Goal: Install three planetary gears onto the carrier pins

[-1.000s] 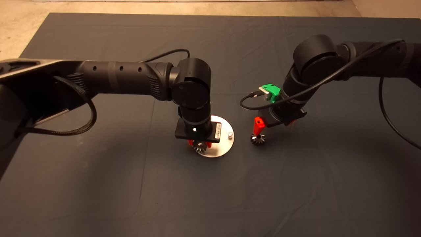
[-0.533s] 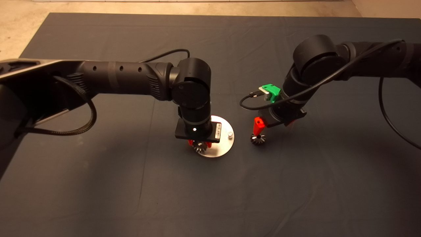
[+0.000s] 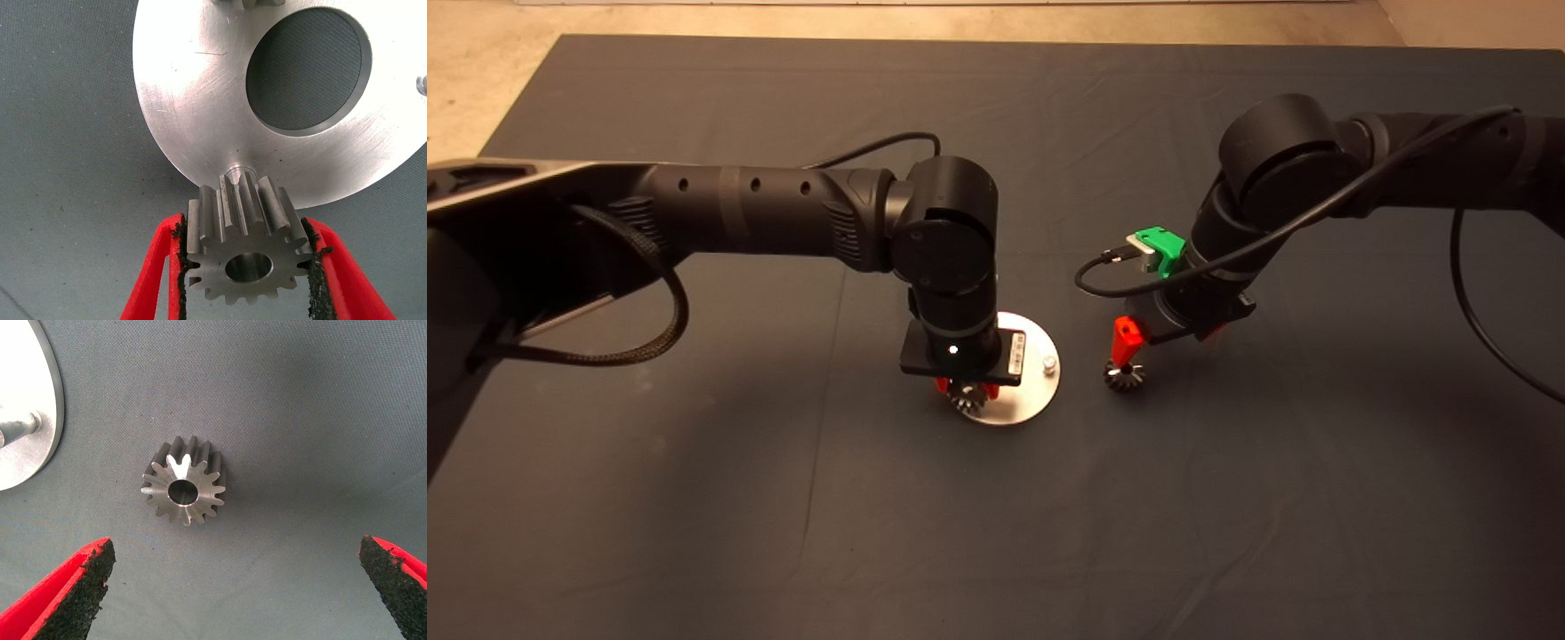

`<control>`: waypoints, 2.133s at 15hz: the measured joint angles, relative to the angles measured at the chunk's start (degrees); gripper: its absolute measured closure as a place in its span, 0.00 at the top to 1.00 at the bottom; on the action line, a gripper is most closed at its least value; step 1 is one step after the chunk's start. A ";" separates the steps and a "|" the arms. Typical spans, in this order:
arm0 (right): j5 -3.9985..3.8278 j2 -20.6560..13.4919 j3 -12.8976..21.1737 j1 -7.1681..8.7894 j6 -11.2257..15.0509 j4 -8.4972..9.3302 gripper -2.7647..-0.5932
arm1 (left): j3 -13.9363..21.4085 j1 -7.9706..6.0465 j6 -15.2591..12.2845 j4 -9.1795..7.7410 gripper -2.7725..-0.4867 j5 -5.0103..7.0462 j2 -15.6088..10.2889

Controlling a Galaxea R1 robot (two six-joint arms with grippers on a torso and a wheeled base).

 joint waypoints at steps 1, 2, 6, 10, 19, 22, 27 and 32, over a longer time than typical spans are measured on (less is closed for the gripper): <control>0.00 0.00 0.00 -0.02 0.00 0.00 0.98 | 0.00 0.00 0.01 0.00 0.15 0.00 0.00; 0.00 0.00 0.00 -0.15 0.00 0.01 0.98 | 0.00 0.00 0.09 0.00 0.15 0.00 0.01; 0.00 0.00 0.00 -0.24 0.00 0.01 0.98 | -0.01 0.04 0.38 0.02 0.15 0.00 0.01; 0.00 0.00 0.00 -0.24 0.00 0.00 0.98 | -0.02 0.15 0.89 0.11 0.15 0.05 0.03; 0.00 -0.01 0.00 -0.24 0.00 0.02 0.98 | -0.20 0.34 2.11 0.18 0.15 0.09 0.19; -0.02 -0.02 0.00 -0.24 0.00 0.01 0.98 | -0.45 0.34 2.60 0.18 0.15 0.11 0.30; 0.00 -0.02 0.00 -0.24 0.00 0.01 0.98 | -0.67 0.33 3.62 0.13 0.15 0.16 0.33; 0.00 -0.02 0.00 -0.24 0.02 0.00 0.98 | -0.89 0.33 3.84 0.02 0.15 0.11 0.36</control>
